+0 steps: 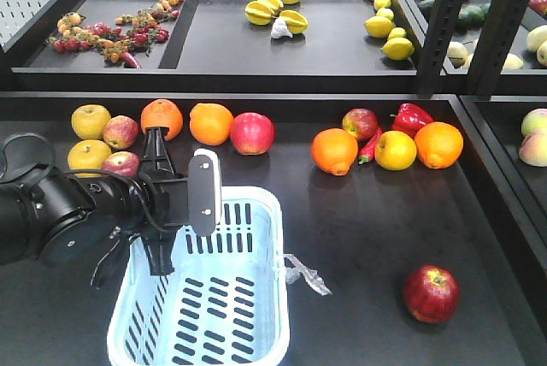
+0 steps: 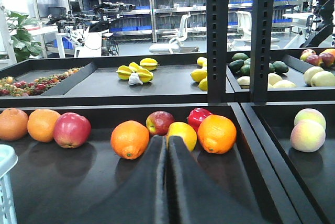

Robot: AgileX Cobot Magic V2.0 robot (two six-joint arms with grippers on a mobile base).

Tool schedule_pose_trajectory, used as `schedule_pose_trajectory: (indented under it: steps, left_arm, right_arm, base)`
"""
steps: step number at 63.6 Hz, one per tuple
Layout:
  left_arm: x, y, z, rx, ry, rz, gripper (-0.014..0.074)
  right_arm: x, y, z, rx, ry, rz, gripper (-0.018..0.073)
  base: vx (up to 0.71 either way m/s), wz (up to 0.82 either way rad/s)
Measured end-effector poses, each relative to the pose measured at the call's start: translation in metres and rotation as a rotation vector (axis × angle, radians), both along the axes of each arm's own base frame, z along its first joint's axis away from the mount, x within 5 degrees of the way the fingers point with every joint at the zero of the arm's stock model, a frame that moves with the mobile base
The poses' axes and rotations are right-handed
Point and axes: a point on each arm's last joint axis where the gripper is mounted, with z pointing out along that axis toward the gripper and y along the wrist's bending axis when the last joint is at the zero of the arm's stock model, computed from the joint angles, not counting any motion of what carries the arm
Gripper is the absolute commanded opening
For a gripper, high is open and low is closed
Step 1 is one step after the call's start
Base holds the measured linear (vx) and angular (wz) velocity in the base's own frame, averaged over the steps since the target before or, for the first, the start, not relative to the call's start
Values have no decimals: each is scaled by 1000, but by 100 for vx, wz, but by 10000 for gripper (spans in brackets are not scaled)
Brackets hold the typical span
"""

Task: Pick three apples into basket with both arms
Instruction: 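Lower the light-blue basket onto the table with the left gripper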

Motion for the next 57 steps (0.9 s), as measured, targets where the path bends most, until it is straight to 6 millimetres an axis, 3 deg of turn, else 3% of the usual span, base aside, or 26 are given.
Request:
schedule_pose_trajectory:
  steps: [17,45,57]
  left_arm:
    - [0,0,0,1,-2,-3,139]
    - [-1,4,-2,21,56,41,543]
    - [-6,8,-2,-19,145,117,587]
  right_arm:
    - [0,0,0,0,0,0,-9]
    - [0,0,0,0,0,0,-9]
    - [0,0,0,0,0,0,-9]
  base:
    - [0,0]
    - [0,0]
    - [0,0]
